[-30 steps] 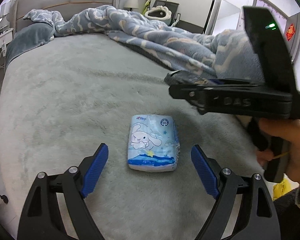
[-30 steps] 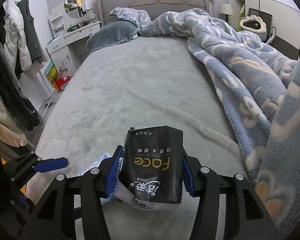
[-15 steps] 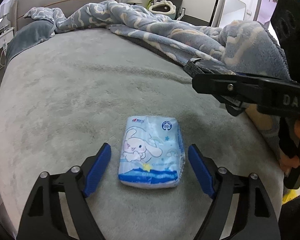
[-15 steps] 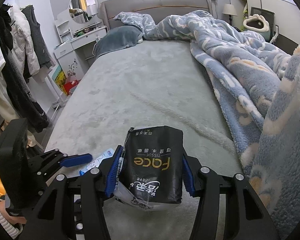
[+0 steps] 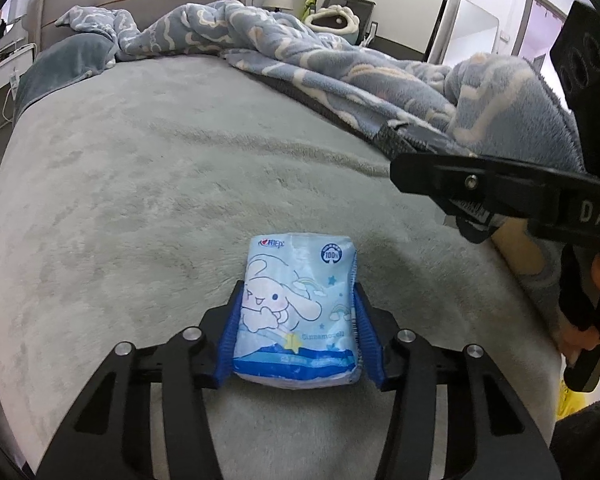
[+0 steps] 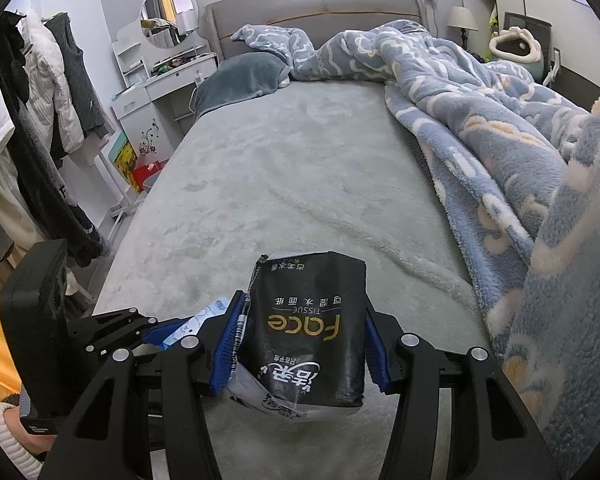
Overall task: Collect trash
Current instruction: 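Grasp the blue-white wipes pack with the left gripper and lift it, then carry the wipes pack and black packet over the green bin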
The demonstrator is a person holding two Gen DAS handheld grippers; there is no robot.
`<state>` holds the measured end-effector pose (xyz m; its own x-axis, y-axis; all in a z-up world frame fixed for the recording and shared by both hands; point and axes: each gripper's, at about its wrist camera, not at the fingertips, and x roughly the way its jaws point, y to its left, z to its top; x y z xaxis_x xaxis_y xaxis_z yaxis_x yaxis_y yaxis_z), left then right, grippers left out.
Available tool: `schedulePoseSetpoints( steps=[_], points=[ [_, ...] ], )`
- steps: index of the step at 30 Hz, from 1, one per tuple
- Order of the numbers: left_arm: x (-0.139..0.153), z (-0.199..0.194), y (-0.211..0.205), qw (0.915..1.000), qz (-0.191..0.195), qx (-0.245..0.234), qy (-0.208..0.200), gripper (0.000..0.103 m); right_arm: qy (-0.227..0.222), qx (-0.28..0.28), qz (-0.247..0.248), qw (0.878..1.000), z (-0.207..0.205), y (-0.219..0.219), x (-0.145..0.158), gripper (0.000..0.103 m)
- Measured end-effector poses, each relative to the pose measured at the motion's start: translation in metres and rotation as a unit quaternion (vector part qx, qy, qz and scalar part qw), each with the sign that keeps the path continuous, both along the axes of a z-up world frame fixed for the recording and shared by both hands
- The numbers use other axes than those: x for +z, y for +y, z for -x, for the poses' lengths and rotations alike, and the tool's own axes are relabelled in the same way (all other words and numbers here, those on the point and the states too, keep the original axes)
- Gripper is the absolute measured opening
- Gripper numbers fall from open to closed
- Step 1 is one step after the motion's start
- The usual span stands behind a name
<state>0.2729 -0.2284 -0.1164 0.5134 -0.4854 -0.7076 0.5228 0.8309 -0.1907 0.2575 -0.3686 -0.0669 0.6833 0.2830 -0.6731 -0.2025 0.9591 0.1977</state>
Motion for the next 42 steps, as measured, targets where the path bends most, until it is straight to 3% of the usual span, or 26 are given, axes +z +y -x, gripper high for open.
schedulePoseSetpoints(
  steps=[10,24,31,42],
  points=[
    [0.017,0.016,0.033,0.9994,0.014,0.031,0.003,0.054,0.005,0.002,-0.008,1.000,0.010,0.019,-0.001,0.054],
    [0.029,0.054,0.098,0.9968,-0.008,0.079,0.001,0.054,-0.001,0.028,-0.017,0.999,0.041,0.076,0.005,0.054],
    [0.026,0.070,0.146,0.9922,-0.030,0.120,0.008,0.054,0.002,0.057,-0.018,0.998,0.053,0.120,0.006,0.054],
    [0.005,0.091,0.229,0.9802,-0.049,0.183,0.060,0.054,0.006,0.116,-0.008,0.993,0.071,0.204,0.004,0.054]
  ],
)
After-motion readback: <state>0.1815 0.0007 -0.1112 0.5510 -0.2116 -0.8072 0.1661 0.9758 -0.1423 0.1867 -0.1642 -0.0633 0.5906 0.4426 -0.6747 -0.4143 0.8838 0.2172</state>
